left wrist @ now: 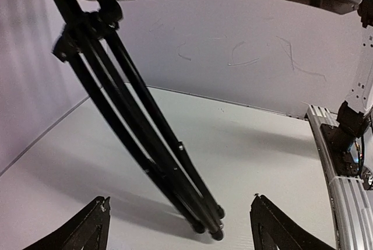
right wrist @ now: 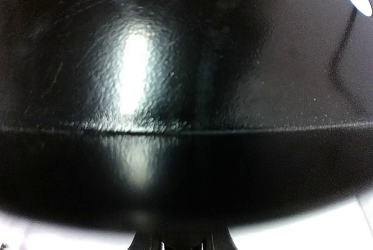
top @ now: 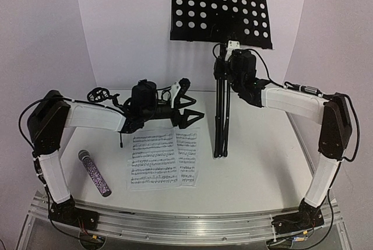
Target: Set up the instrument practice props
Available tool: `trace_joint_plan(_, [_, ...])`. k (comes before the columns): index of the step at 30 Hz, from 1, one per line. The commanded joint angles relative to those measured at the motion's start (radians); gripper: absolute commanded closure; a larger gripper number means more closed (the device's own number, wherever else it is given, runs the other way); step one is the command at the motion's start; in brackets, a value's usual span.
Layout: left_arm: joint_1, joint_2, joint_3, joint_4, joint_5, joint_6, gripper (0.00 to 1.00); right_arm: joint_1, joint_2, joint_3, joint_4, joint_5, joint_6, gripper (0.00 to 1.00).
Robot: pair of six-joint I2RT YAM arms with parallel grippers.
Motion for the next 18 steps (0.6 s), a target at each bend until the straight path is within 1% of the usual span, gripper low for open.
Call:
trace_joint_plan(1, [-0.034,0.141,0.17,0.124,-0.083,-0.026,0.16,0.026,-0.04,0.146,0.524,0.075,-0.157,1.0])
trace_joint_plan(4, [-0.038,0.251,0.308,0.095,-0.143,-0.06,0.22,0.043,-0.022,0.155,0.577,0.07,-0.185,1.0])
trace_joint_plan(6, [-0.049,0.292,0.363,0.128,-0.142,-0.013,0.25,0.047,-0.02,0.146,0.6,0.071,-0.189,1.0])
trace_joint_plan(8, [-0.052,0.327,0.41,0.133,-0.177,-0.01,0.33,0.048,-0.029,0.125,0.607,0.07,-0.18,1.0])
trace_joint_plan(9, [-0.051,0.34,0.43,0.124,-0.208,-0.011,0.39,0.048,-0.033,0.116,0.609,0.064,-0.187,1.0])
trace_joint_plan(11, [-0.051,0.352,0.438,0.121,-0.256,0.001,0.49,0.048,-0.038,0.097,0.61,0.05,-0.204,1.0])
trace_joint_plan(12, [-0.049,0.355,0.437,0.125,-0.266,0.01,0.52,0.048,-0.041,0.086,0.61,0.044,-0.214,1.0])
trace_joint_plan(15, [-0.044,0.373,0.454,0.125,-0.27,0.02,0.52,0.048,-0.052,0.048,0.629,0.047,-0.213,1.0])
trace_joint_plan(18, [-0.041,0.415,0.522,0.112,-0.273,0.017,0.49,0.051,-0.056,0.031,0.649,0.045,-0.201,1.0])
